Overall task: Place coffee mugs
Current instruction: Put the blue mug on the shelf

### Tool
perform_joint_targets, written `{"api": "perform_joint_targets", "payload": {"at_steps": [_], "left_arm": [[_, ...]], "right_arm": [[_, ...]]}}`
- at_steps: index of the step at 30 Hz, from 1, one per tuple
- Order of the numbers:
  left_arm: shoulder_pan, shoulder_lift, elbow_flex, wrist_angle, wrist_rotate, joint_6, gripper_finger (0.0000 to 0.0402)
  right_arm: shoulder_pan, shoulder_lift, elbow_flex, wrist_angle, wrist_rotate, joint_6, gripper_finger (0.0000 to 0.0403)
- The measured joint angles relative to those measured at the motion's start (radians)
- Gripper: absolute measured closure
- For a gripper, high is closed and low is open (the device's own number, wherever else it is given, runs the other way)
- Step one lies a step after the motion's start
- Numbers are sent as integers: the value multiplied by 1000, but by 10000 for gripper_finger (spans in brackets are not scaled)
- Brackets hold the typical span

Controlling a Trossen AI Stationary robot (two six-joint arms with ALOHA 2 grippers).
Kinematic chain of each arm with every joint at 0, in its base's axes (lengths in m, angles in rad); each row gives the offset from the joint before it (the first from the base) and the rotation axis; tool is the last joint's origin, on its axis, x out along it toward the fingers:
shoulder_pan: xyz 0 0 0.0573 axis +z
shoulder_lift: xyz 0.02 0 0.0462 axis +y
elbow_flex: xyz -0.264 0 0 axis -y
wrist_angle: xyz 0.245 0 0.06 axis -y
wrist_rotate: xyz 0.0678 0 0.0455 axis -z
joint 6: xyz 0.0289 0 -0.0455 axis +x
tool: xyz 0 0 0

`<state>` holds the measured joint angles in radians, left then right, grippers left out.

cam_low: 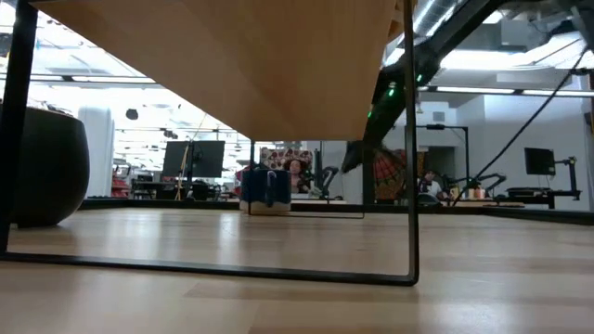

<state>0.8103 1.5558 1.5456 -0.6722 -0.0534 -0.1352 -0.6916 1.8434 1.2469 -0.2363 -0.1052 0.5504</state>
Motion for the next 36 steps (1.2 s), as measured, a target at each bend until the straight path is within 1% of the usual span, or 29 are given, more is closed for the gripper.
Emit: {"api": "perform_joint_targets", "payload": {"at_steps": [4,5,8,9,10,13,15,19,25,30,34,36], "left_arm": [[30,-5,-118,107,129,-25,401],[37,-8,-162,150,175,-36,401],[44,-11,-295,346,366,-77,401],[42,-12,-335,387,412,-96,401],[40,-12,-374,422,435,-113,401],[26,-11,-470,508,436,-130,401],[21,-11,-516,536,435,-125,401],[21,-11,-565,591,439,-97,401],[11,21,-575,582,400,-37,401],[-21,61,-575,583,367,-23,401],[-49,69,-575,625,278,-21,401],[-55,68,-575,641,264,-23,401]], "right_arm": [[-39,-127,0,-107,1,-37,382],[-45,-158,0,-129,1,-39,382],[-52,-246,0,-179,2,-38,382],[-52,-271,0,-192,2,-36,381],[-47,-296,0,-200,2,-35,381],[-28,-352,1,-228,8,-12,379],[-10,-376,1,-230,28,6,378],[19,-409,1,-231,69,37,378],[56,-410,1,-231,81,52,379],[73,-410,1,-231,86,52,379],[78,-410,1,-231,87,52,379],[78,-410,1,-231,87,52,378]]}}
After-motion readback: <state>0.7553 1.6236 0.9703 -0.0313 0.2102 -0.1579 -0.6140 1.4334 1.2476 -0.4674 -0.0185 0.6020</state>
